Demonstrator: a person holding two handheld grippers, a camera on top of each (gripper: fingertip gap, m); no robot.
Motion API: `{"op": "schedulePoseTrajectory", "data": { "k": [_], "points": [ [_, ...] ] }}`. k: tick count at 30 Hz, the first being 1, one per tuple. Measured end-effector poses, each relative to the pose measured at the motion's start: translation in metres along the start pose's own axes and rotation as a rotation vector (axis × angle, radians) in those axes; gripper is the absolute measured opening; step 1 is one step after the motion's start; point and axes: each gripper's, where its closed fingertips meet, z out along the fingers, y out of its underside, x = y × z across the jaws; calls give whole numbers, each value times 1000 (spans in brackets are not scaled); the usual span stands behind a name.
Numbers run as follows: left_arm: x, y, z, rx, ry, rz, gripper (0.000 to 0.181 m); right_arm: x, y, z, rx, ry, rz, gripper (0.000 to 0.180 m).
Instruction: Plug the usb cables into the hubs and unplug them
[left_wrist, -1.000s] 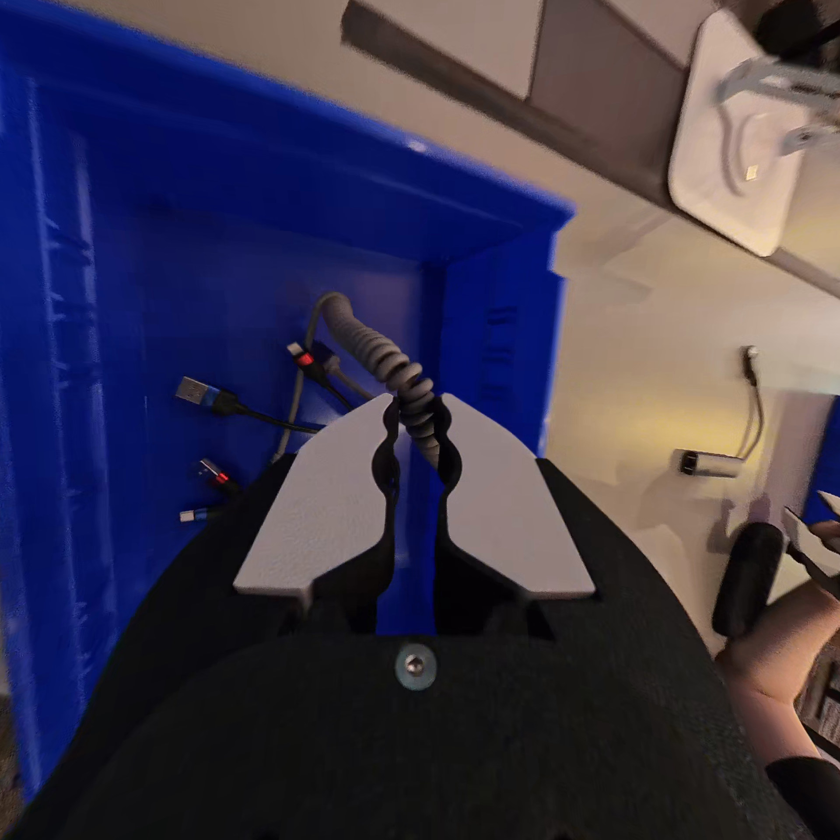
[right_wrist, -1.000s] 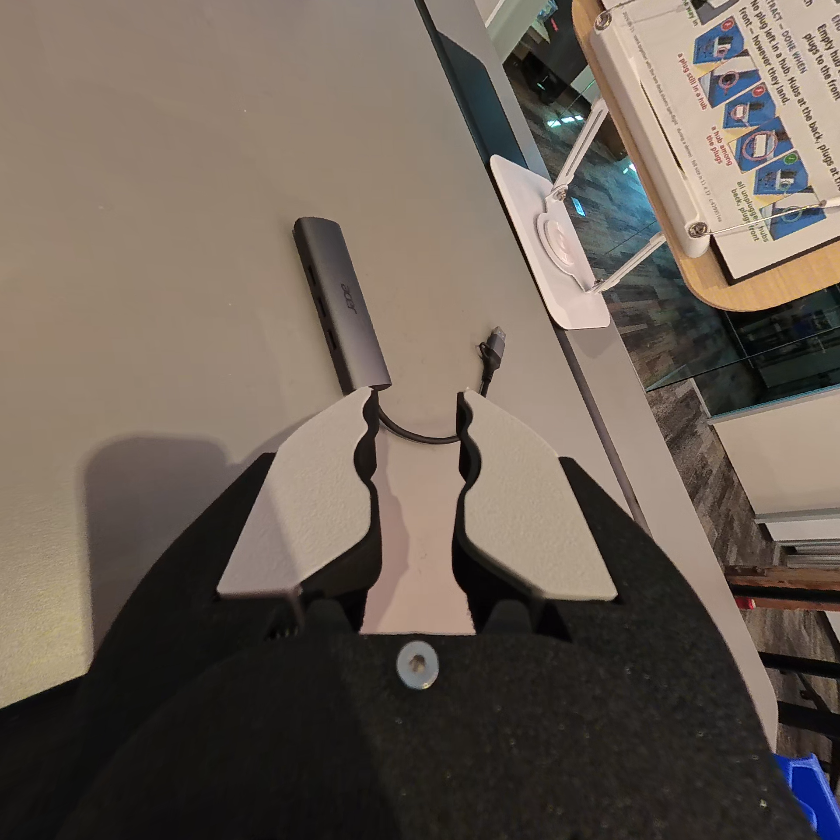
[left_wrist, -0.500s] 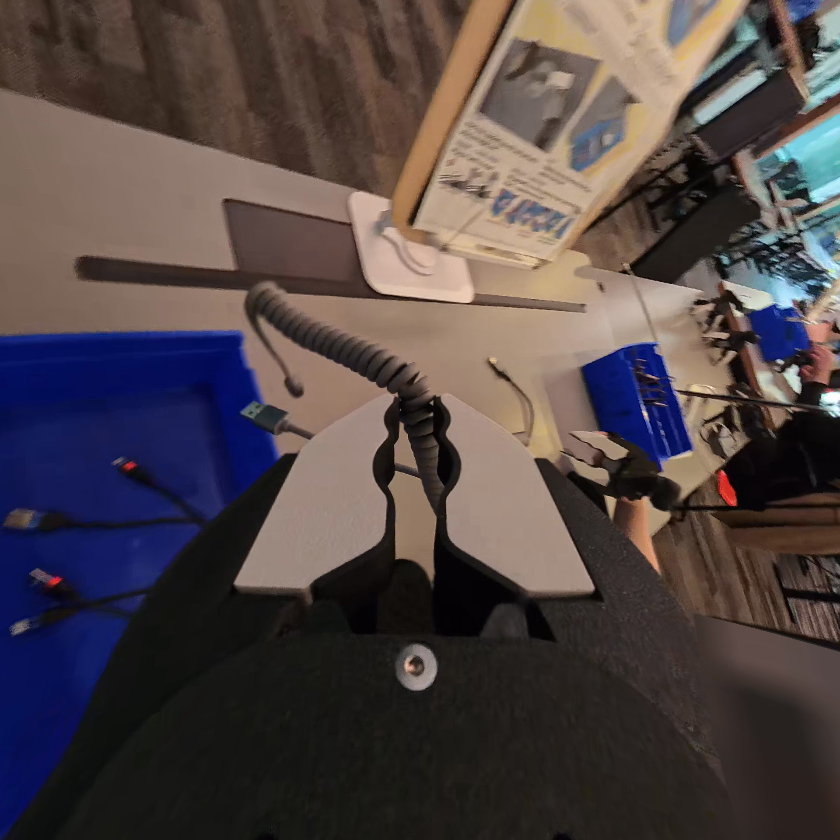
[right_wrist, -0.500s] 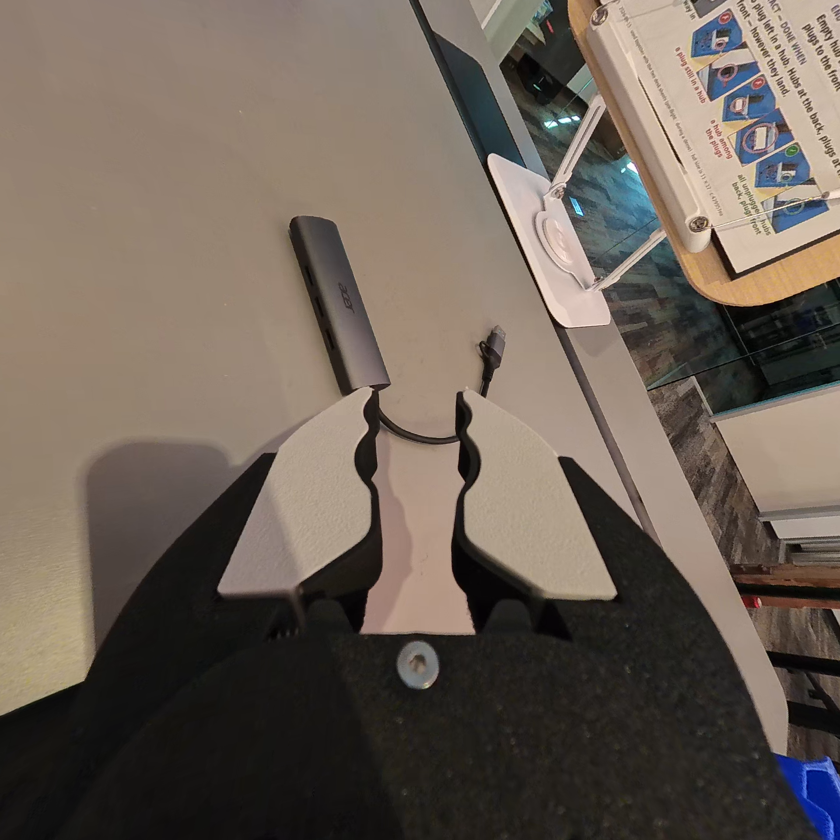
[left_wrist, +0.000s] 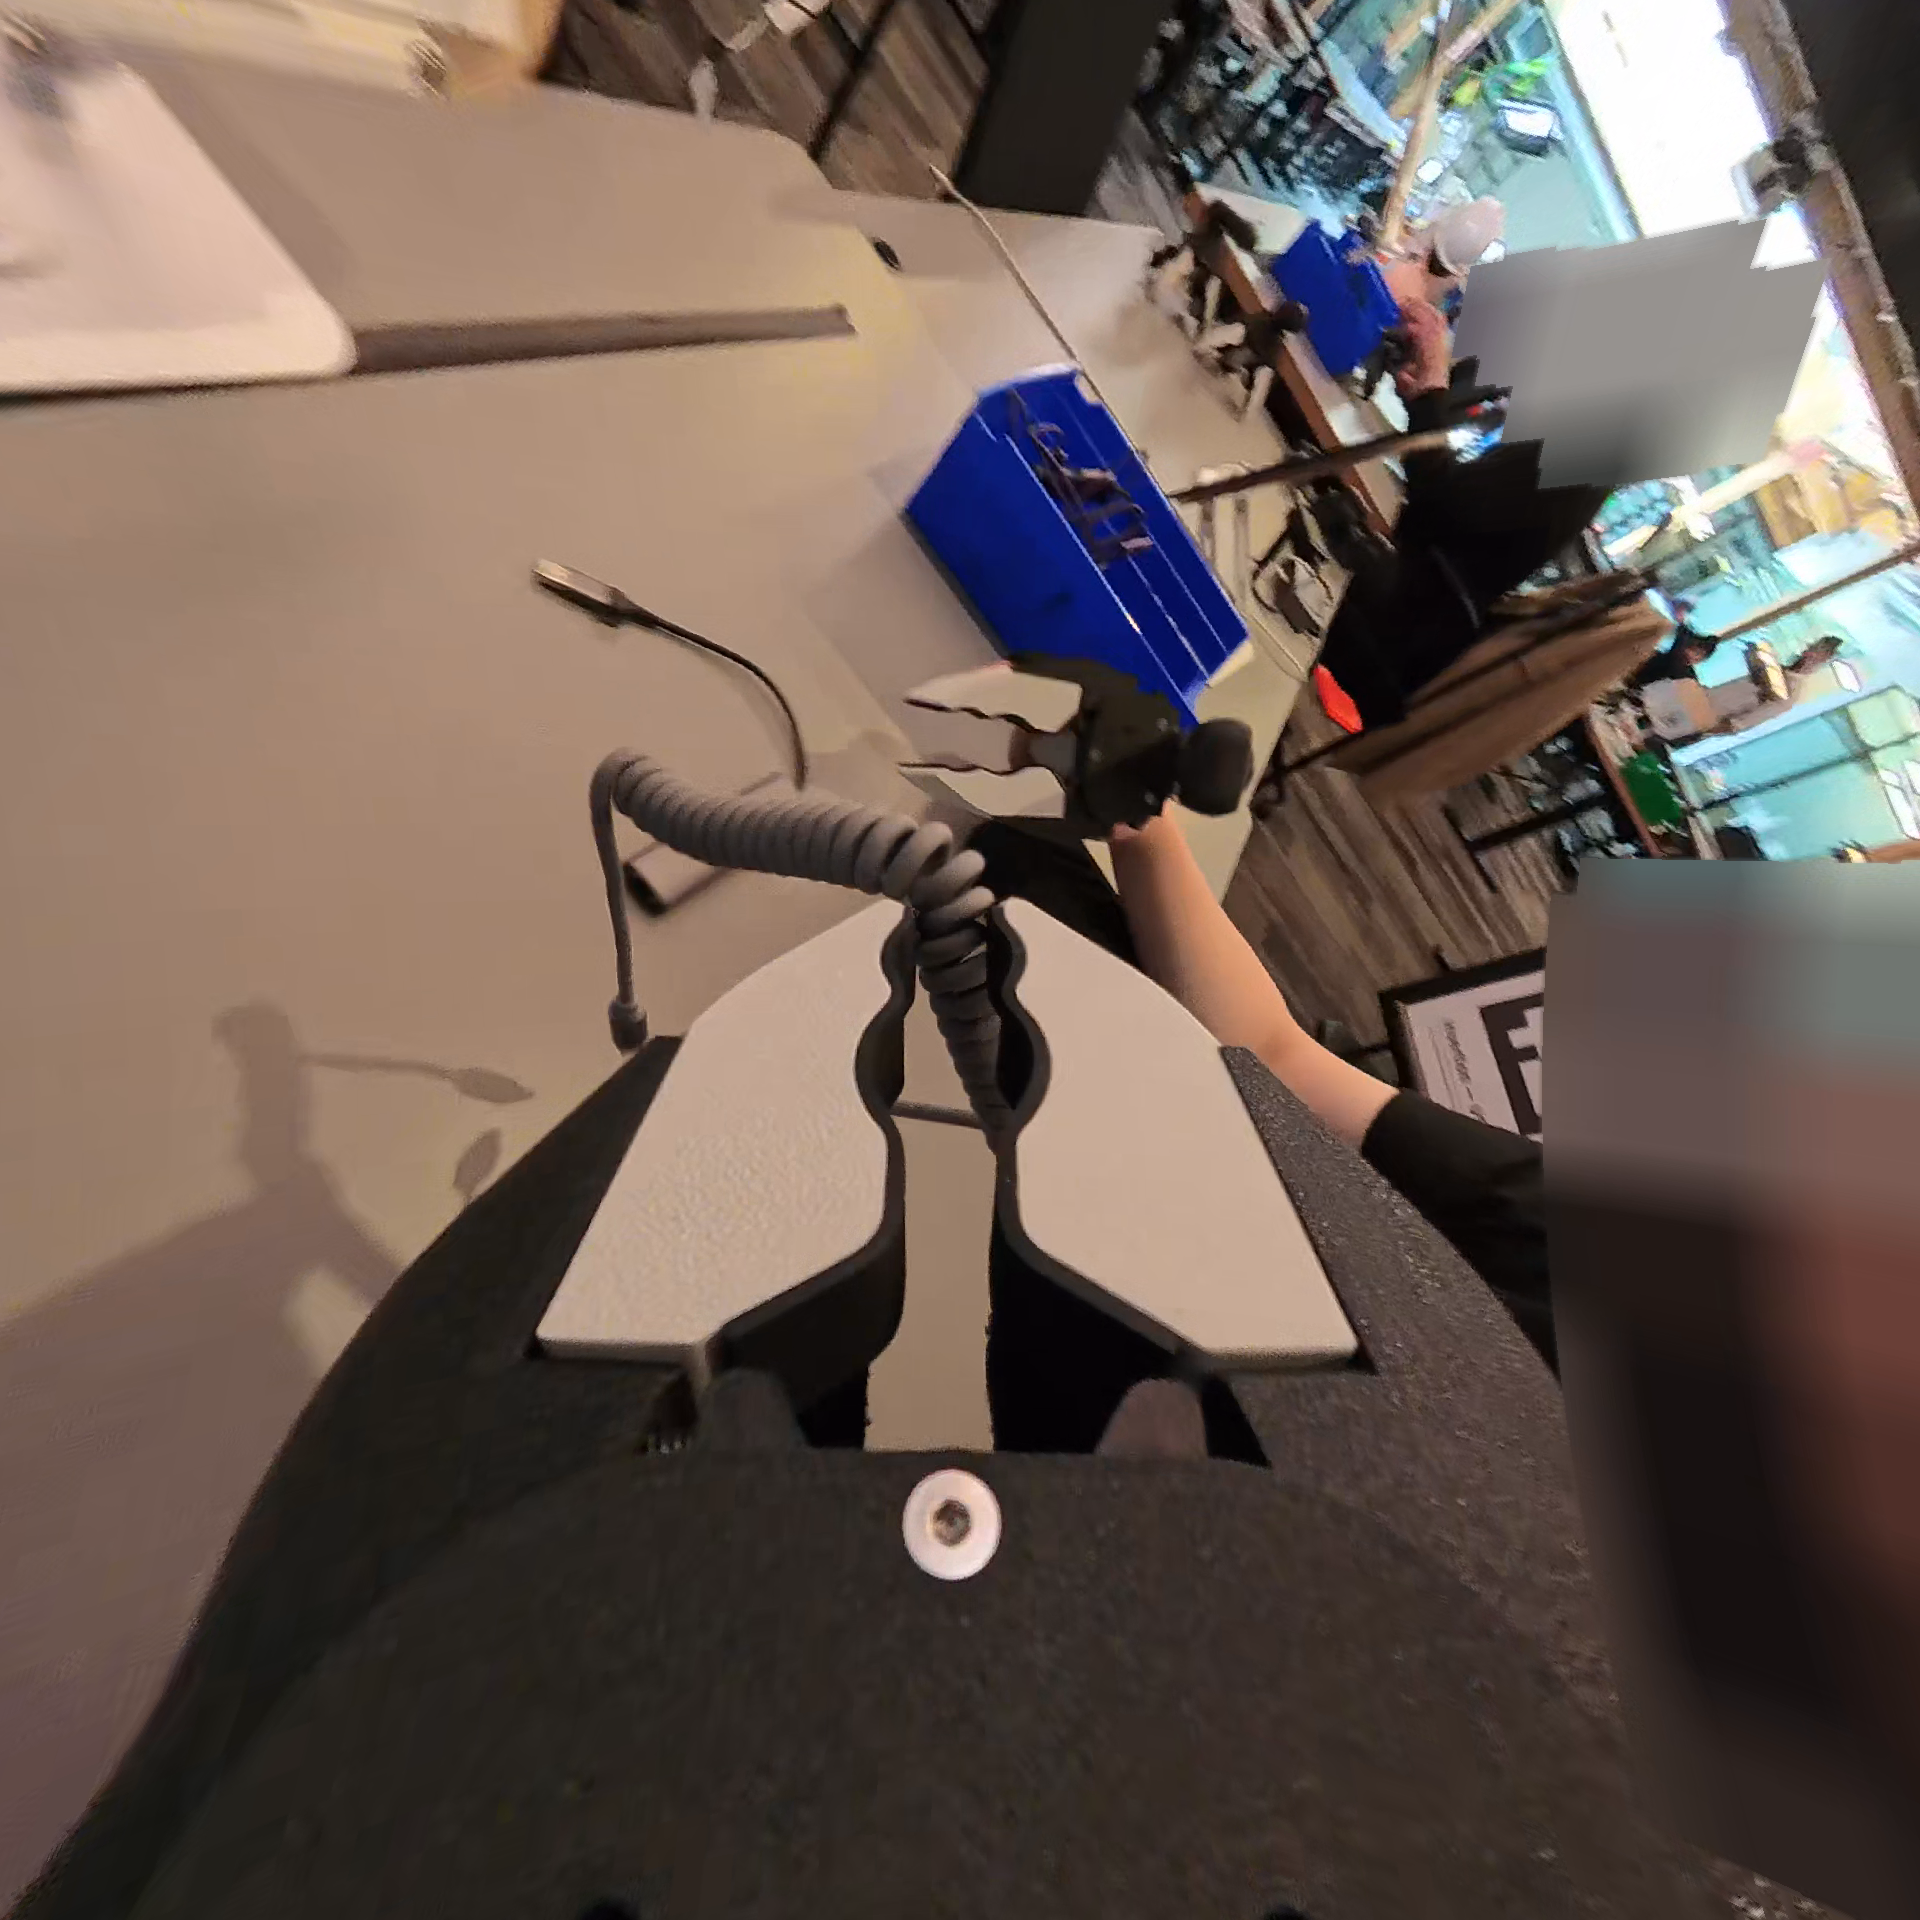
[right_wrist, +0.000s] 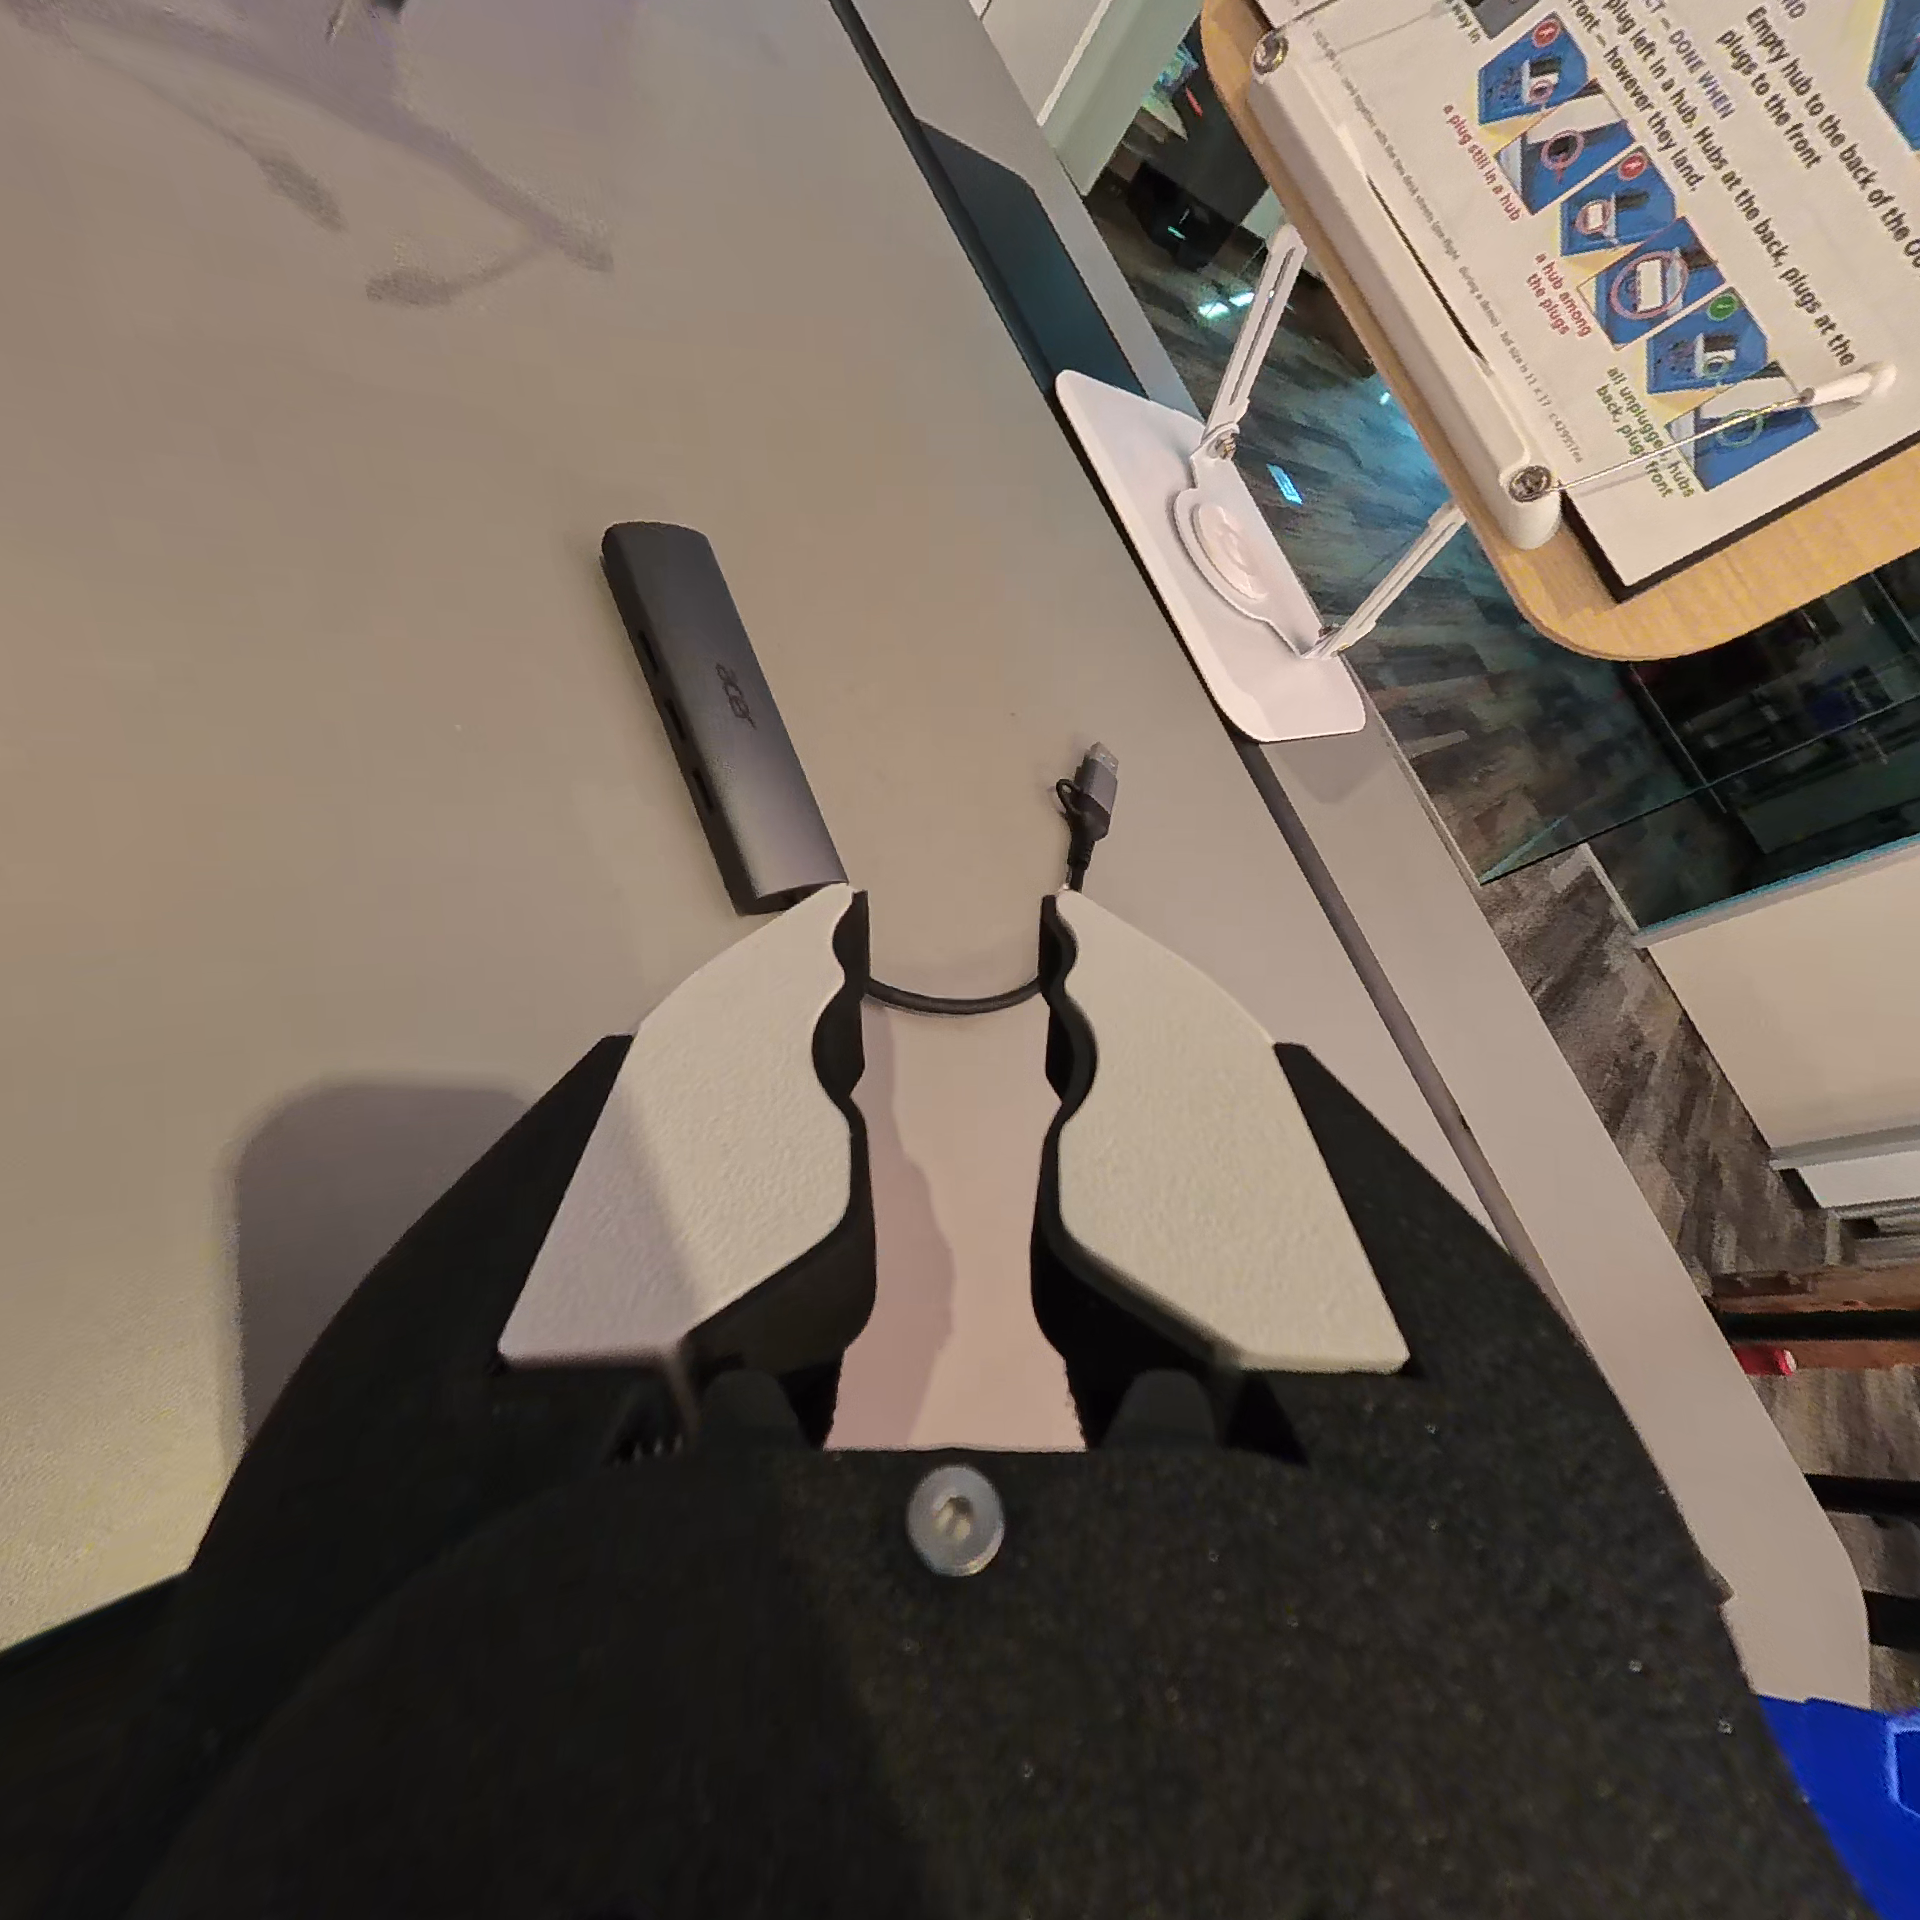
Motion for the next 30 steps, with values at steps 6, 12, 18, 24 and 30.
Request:
{"op": "schedulePoseTrajectory", "data": {
  "k": [6,12,18,24,30],
  "points": [
    [12,57,66,-49,114,22,12,4,2,-1,6,9,16,30],
    [-35,118,91,-120,74,-14,12,6,3,-3,16,13,28,29],
    [-72,149,93,-161,101,-128,12,2,4,-2,9,4,9,29],
    [-88,147,76,-158,10,-95,14,0,5,-1,0,-6,1,29],
    [-95,139,50,-178,-77,-71,17,-1,6,-1,-3,-9,-7,29]
  ]
}}
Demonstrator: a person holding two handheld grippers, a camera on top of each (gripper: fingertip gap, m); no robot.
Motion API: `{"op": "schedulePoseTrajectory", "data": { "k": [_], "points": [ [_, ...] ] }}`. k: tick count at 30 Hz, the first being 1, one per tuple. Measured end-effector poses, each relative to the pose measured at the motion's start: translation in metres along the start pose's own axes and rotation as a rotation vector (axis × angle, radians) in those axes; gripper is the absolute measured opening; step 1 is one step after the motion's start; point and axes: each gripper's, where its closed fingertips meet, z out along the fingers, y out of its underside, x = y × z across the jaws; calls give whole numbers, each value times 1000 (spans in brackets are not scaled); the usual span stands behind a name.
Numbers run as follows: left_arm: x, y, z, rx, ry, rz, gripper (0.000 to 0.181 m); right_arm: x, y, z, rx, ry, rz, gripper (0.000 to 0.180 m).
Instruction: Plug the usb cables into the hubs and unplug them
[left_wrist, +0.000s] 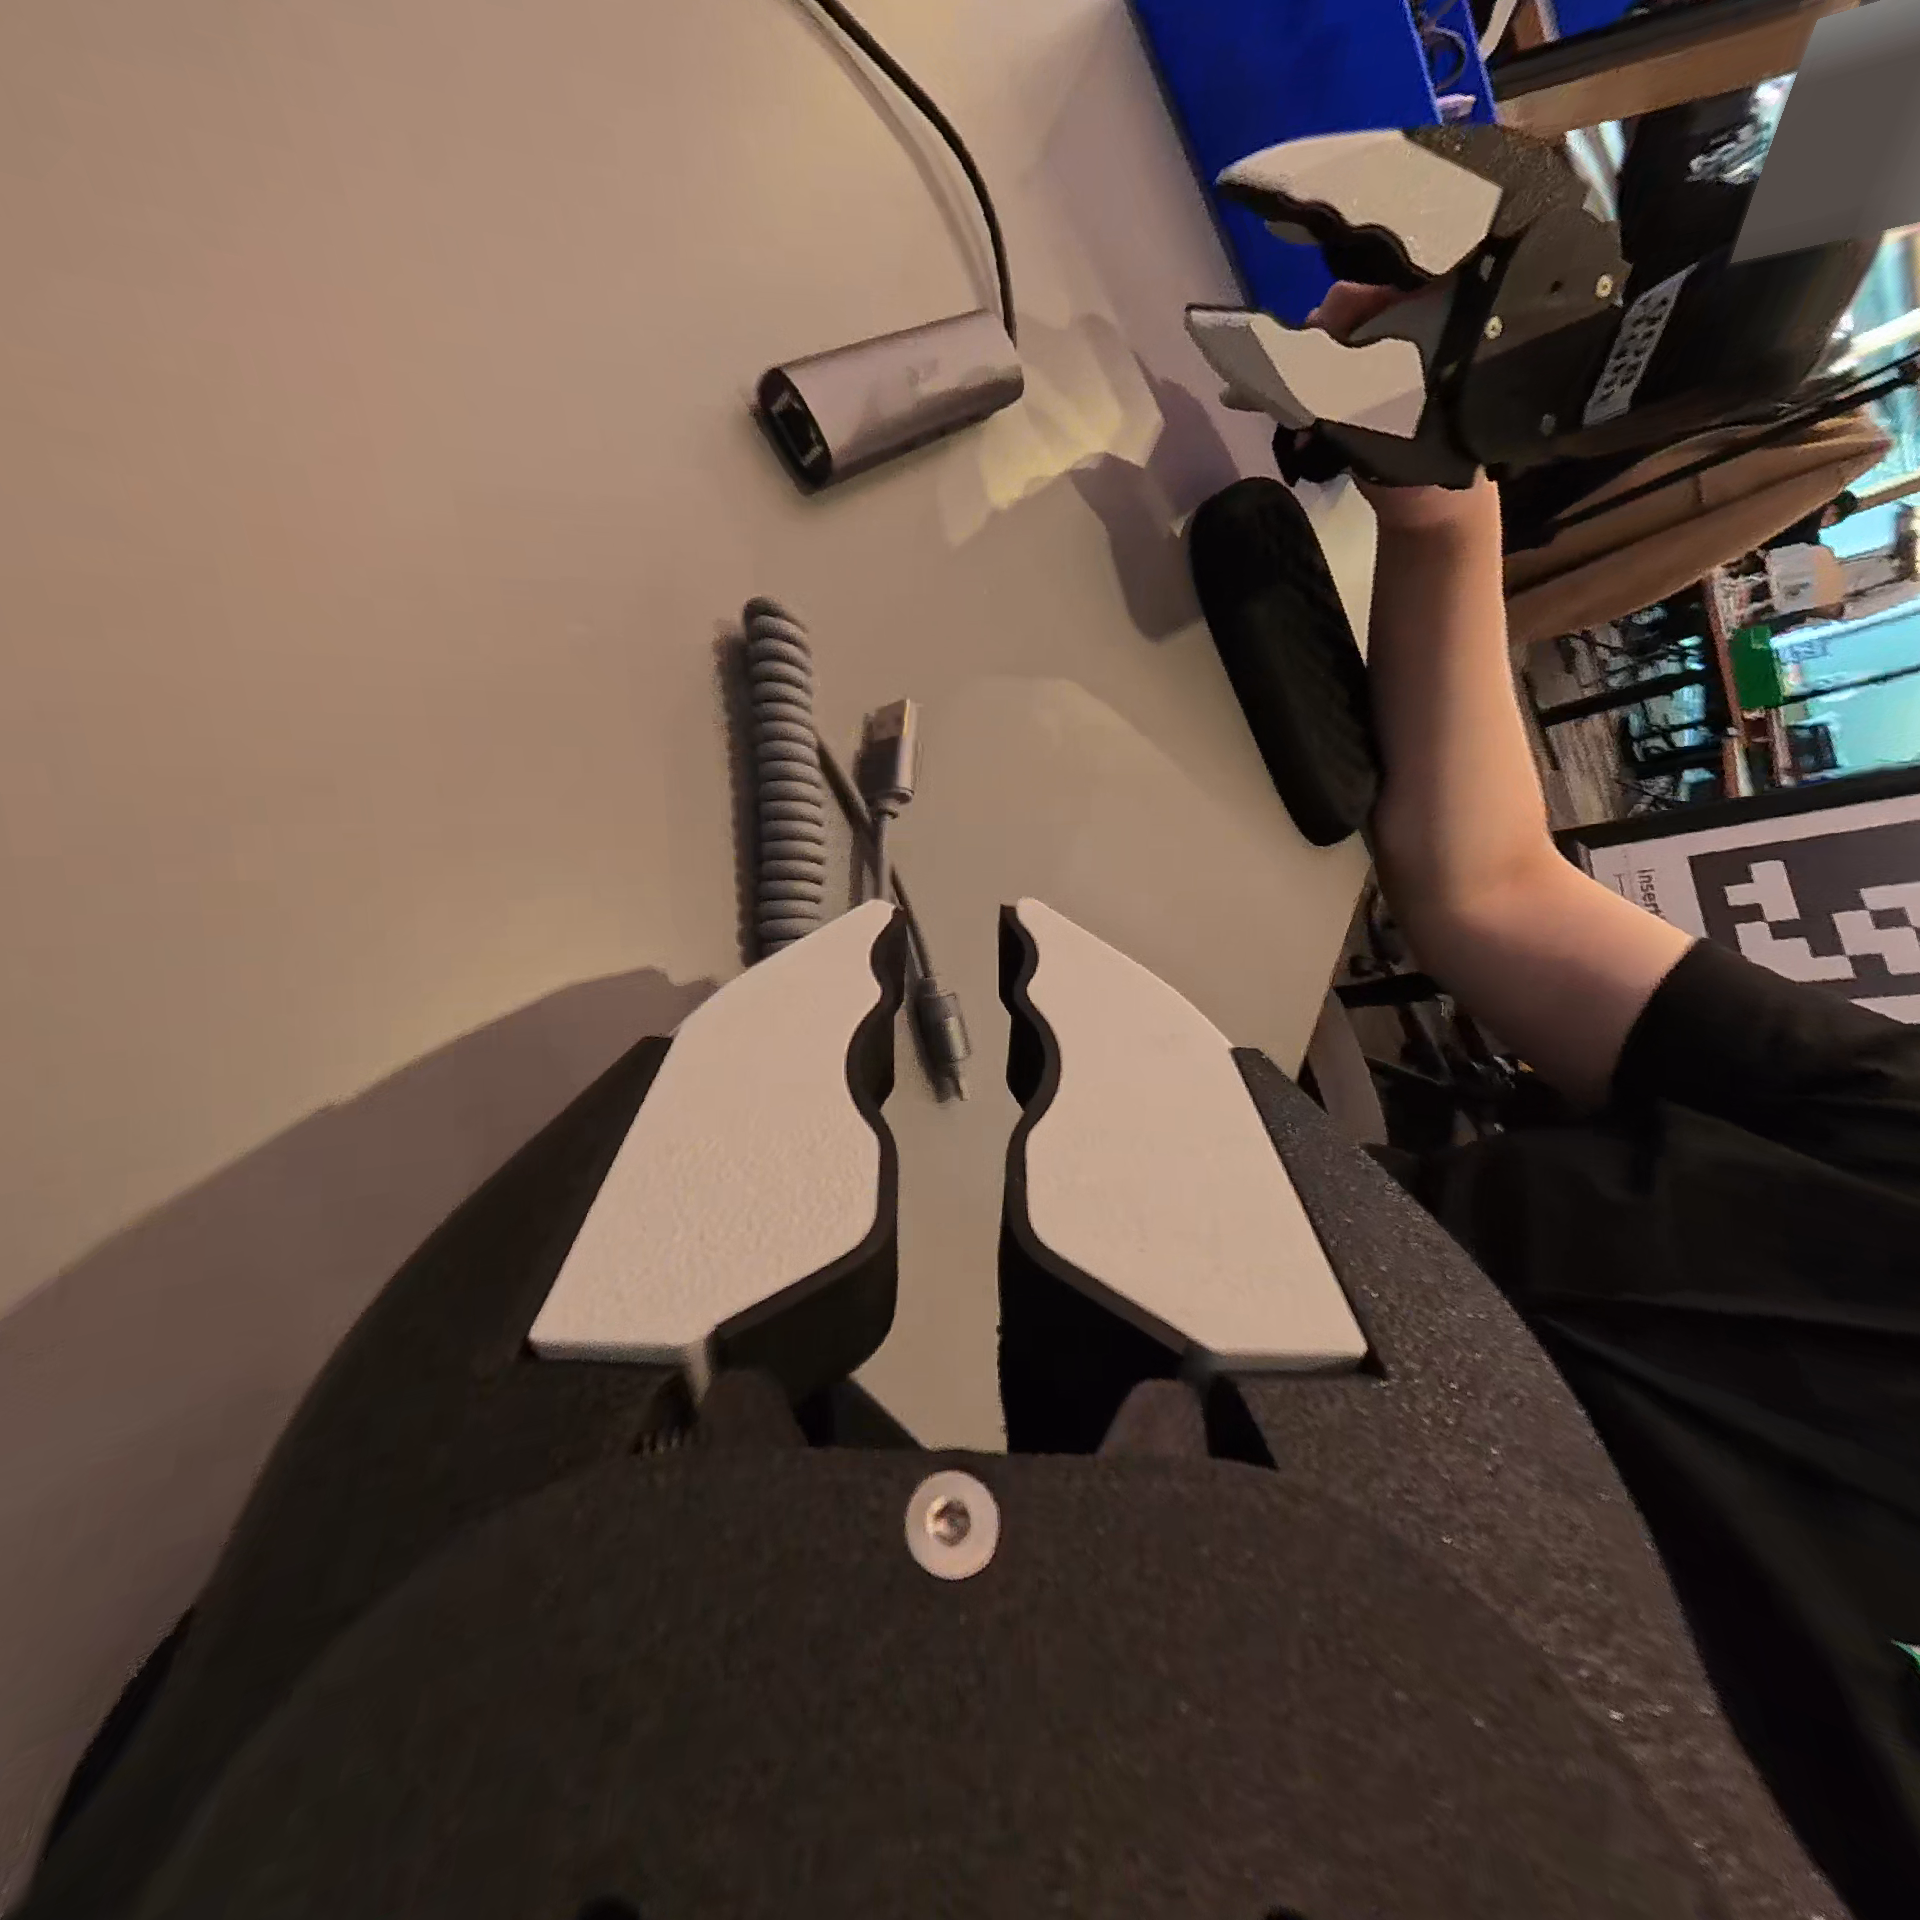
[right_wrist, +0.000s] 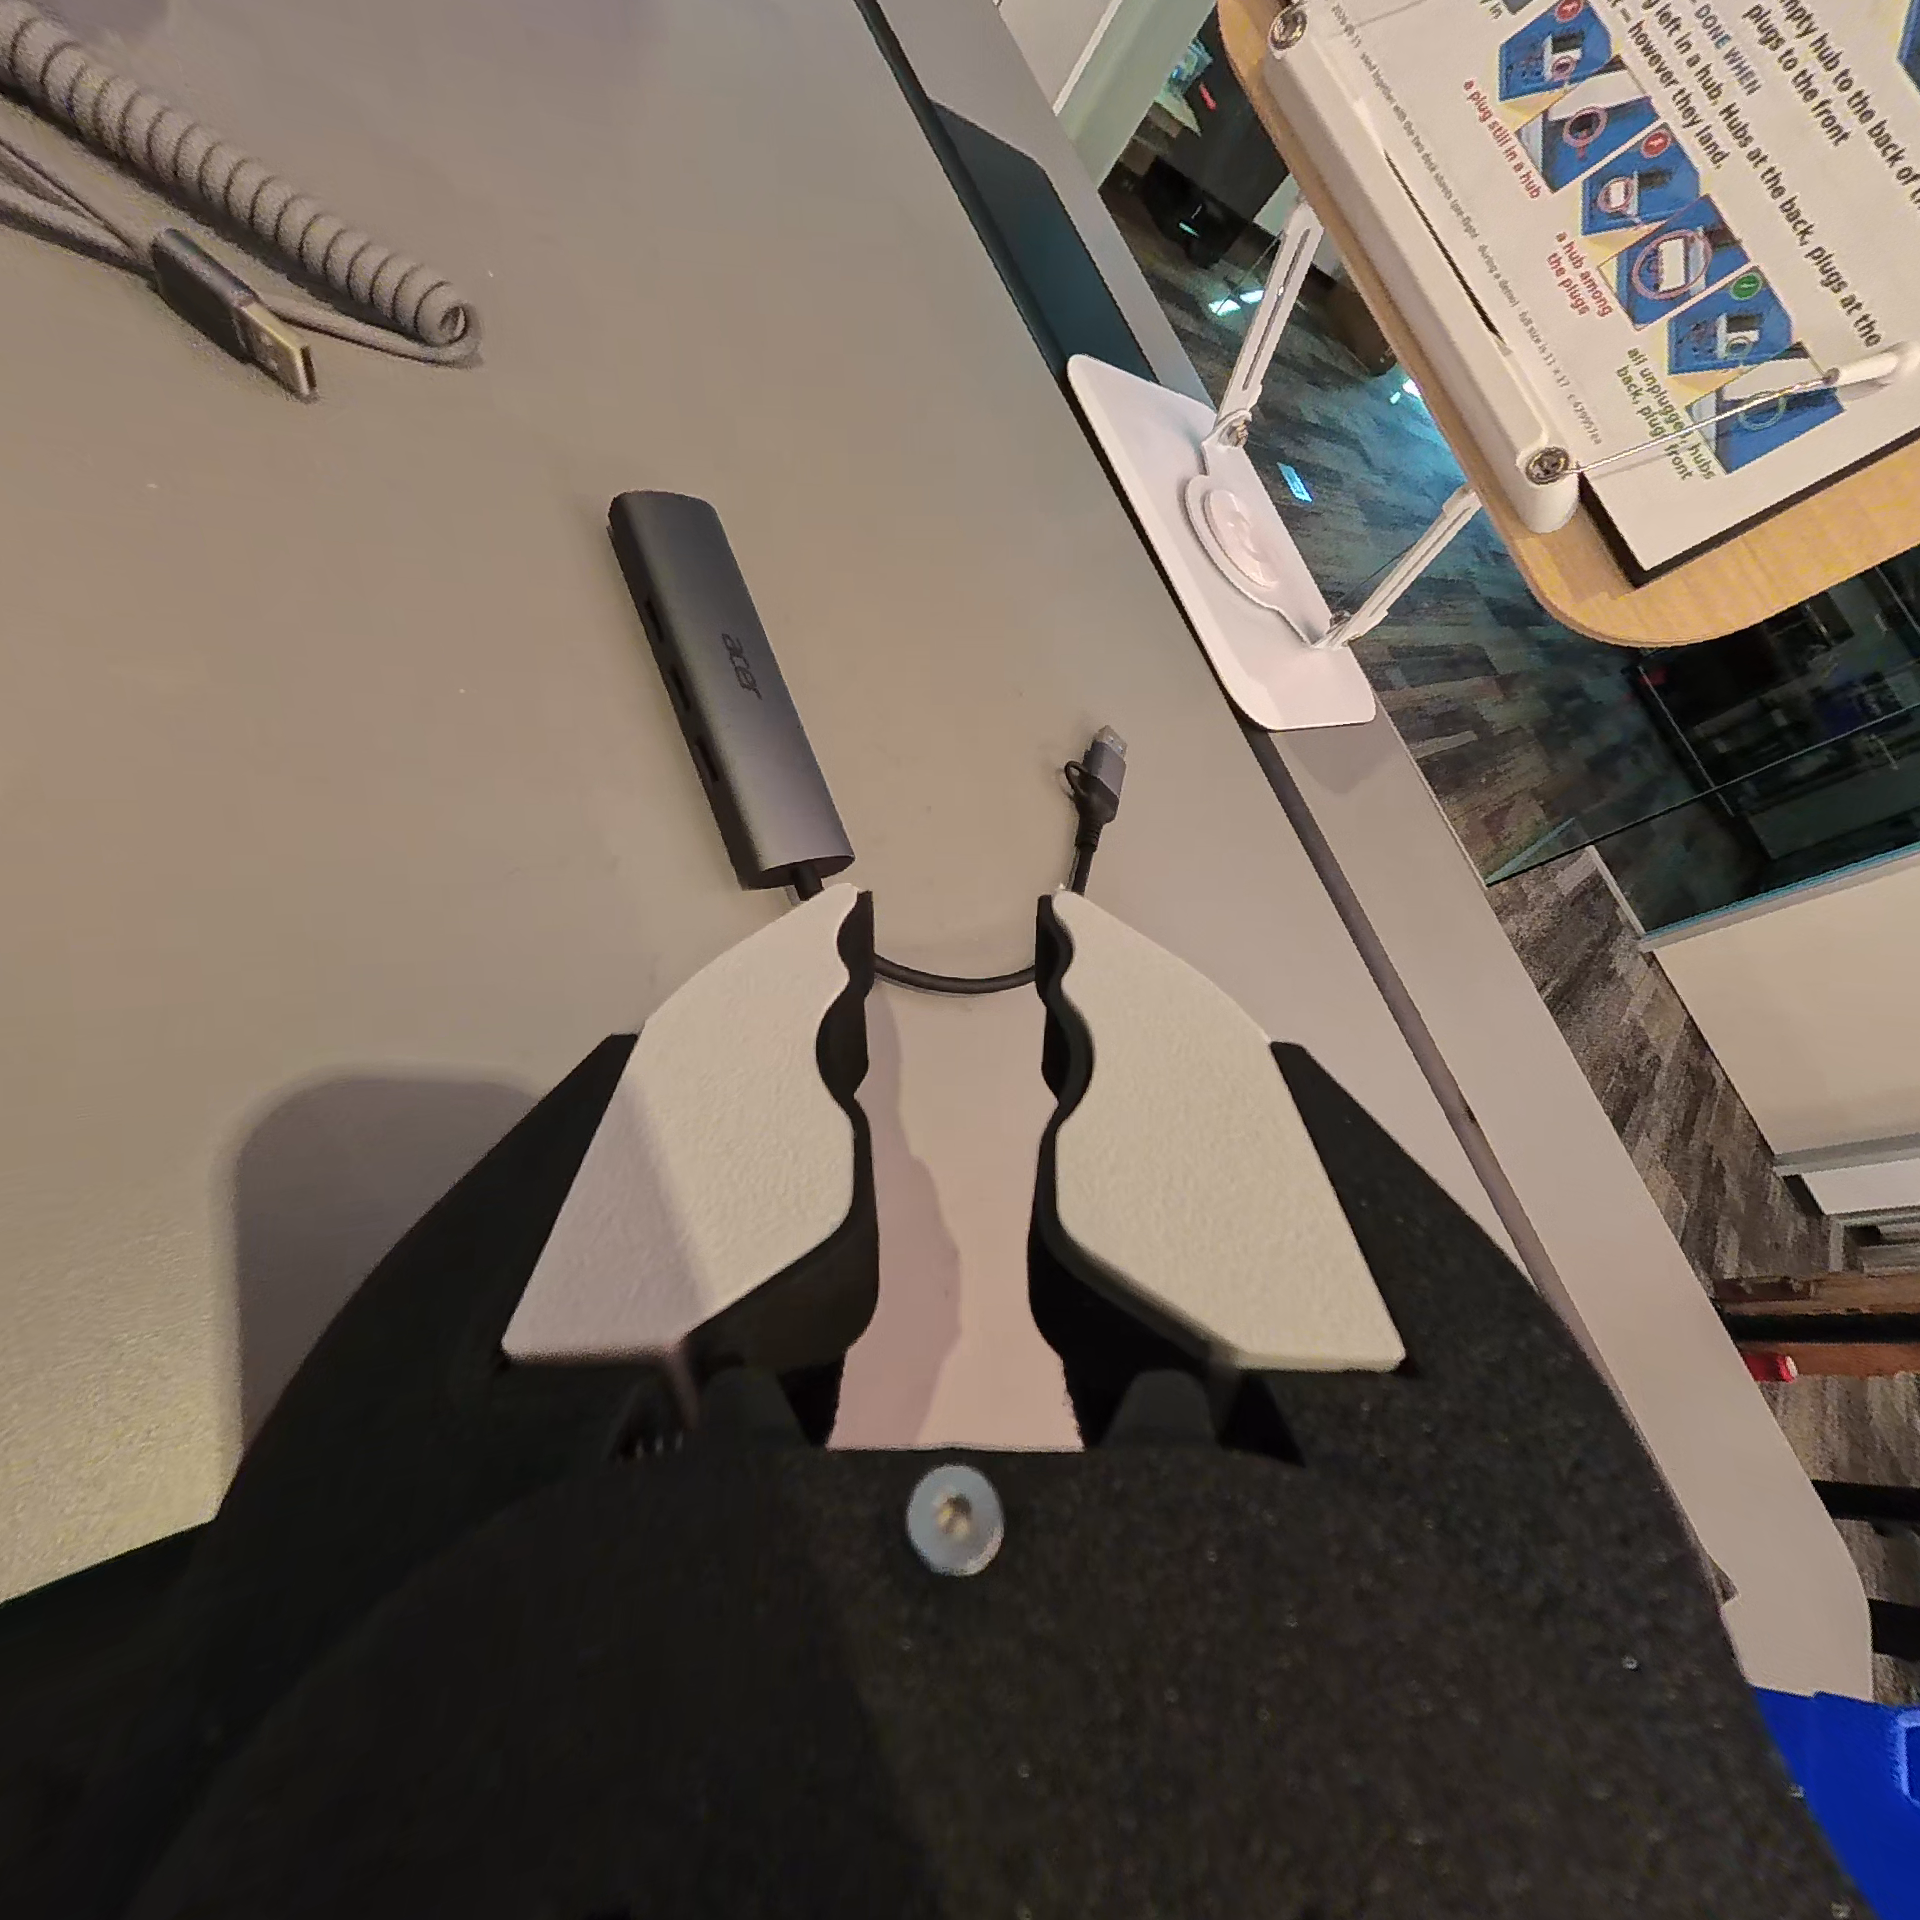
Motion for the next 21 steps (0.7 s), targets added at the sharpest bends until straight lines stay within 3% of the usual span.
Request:
{"op": "schedulePoseTrajectory", "data": {
  "k": [4,7,11,16,21],
  "points": [
    [1,-11,-12,62,-112,128,9,-1,0,0,-5,0,-12,29],
    [12,2,18,-23,-184,283,11,-3,-1,0,-8,-3,-23,29],
    [-5,12,59,-125,-410,465,26,-6,2,0,-17,-11,-35,29],
    [-18,24,81,-259,-516,528,18,-4,4,0,-19,-9,-24,29],
    [-22,24,85,-254,-519,507,10,-3,2,-2,-14,-5,-30,29]
  ]
}}
